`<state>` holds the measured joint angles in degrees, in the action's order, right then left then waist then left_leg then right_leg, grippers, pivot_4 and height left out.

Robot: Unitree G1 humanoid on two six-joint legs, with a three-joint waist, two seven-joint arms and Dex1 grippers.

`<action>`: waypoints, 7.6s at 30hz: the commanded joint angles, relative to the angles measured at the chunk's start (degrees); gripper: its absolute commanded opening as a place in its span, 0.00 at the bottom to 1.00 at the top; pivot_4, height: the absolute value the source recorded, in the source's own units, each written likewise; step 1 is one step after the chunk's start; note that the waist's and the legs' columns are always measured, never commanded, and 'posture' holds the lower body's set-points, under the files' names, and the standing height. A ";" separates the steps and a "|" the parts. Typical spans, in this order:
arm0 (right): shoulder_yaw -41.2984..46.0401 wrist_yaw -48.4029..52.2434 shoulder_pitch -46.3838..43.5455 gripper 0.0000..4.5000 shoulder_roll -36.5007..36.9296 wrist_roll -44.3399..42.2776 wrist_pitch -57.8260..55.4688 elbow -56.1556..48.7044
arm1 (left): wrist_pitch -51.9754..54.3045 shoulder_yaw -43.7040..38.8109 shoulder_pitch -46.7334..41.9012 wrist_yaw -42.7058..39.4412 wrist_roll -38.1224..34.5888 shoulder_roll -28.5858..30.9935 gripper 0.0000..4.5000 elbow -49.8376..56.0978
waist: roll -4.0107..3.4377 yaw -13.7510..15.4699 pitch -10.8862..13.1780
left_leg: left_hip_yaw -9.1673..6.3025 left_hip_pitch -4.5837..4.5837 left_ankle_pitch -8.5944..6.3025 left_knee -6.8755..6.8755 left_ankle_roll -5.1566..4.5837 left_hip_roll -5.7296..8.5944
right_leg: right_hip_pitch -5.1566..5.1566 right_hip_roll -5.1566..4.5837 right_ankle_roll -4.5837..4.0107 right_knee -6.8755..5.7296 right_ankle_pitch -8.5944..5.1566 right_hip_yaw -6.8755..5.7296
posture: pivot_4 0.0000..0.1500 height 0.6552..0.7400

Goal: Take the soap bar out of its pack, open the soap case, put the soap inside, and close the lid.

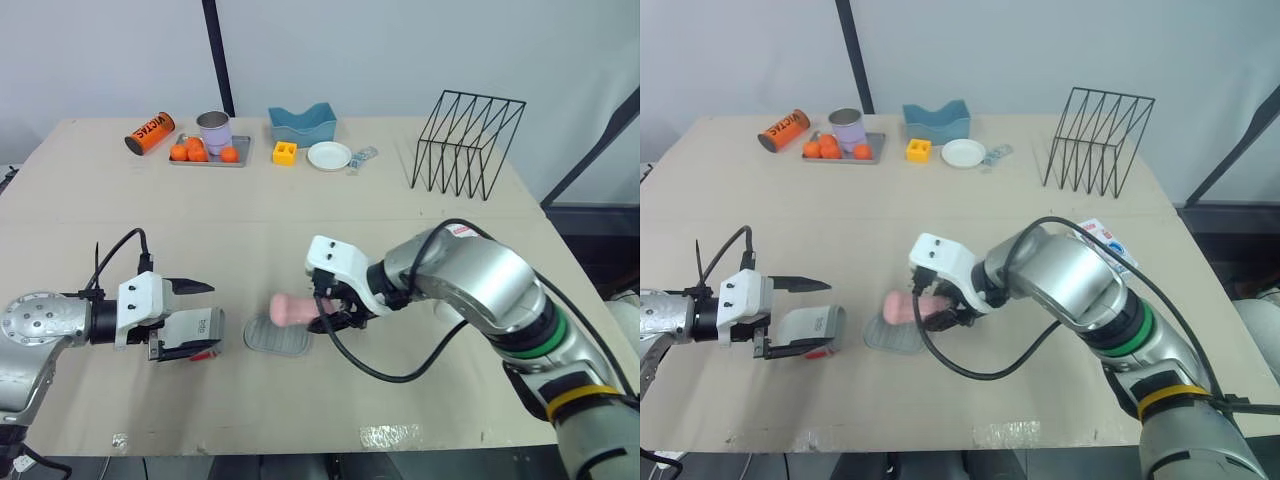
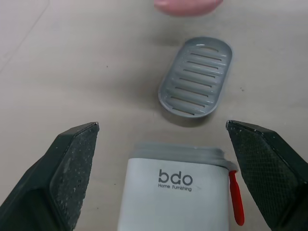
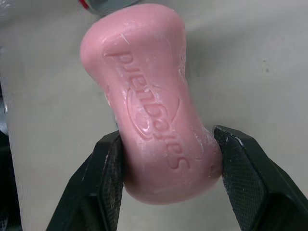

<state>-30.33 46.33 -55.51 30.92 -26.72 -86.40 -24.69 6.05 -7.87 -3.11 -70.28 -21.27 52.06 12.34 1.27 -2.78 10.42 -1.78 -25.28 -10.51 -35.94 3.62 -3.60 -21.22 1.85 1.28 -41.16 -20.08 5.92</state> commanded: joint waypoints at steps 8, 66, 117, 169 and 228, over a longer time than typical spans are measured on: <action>-0.93 -3.74 -2.79 0.51 -6.13 -3.37 -3.70 -0.79 | 0.51 -2.26 0.38 -0.36 -1.14 2.14 1.00 2.67 | 0.00 -0.03 0.00 | 0.01 -0.01 0.00 0.01 0.00 -0.04 | -0.05 0.01 -0.01 -0.03 0.01 0.00 | 1.00 1.00; -7.86 -11.03 -1.81 0.92 -11.31 -2.65 0.61 9.18 | -0.87 -2.39 3.85 -0.79 -0.26 3.31 1.00 3.81 | 0.01 -0.32 0.00 | 0.04 -0.01 0.01 0.18 0.02 -0.07 | -0.15 0.02 -0.04 0.00 0.01 -0.01 | 1.00 1.00; 11.87 3.41 22.33 0.99 1.78 -5.20 37.49 -3.48 | -3.12 -0.87 -2.51 -4.69 -0.72 1.36 1.00 -8.98 | 0.08 -0.41 0.02 | 0.04 0.01 0.04 0.29 0.06 -0.06 | -0.08 0.07 -0.03 0.09 0.00 0.02 | 1.00 1.00; 13.51 9.36 29.16 0.99 -1.94 -2.99 51.98 -1.96 | -16.77 5.96 -8.63 -14.79 5.18 2.61 1.00 -25.17 | 0.16 -0.01 -0.01 | 0.02 0.06 0.06 0.27 0.09 -0.08 | -0.04 0.11 -0.07 0.03 0.02 -0.02 | 1.00 1.00; -13.19 13.12 -3.06 1.00 4.29 9.24 20.28 0.75 | -17.03 4.98 -5.25 -10.55 5.04 2.87 0.78 -18.50 | 0.14 -0.04 -0.01 | -0.02 0.07 0.06 0.17 0.08 -0.15 | -0.11 -0.02 -0.13 -0.08 0.04 -0.34 | 1.00 1.00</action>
<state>-43.48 59.64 -56.93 35.84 -17.64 -65.38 -23.22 -11.28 -0.84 -8.53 -81.43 -14.76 54.05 -7.97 1.42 -2.82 10.41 -1.80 -25.20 -10.45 -35.77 3.70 -3.76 -21.33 1.84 1.15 -41.25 -20.04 5.58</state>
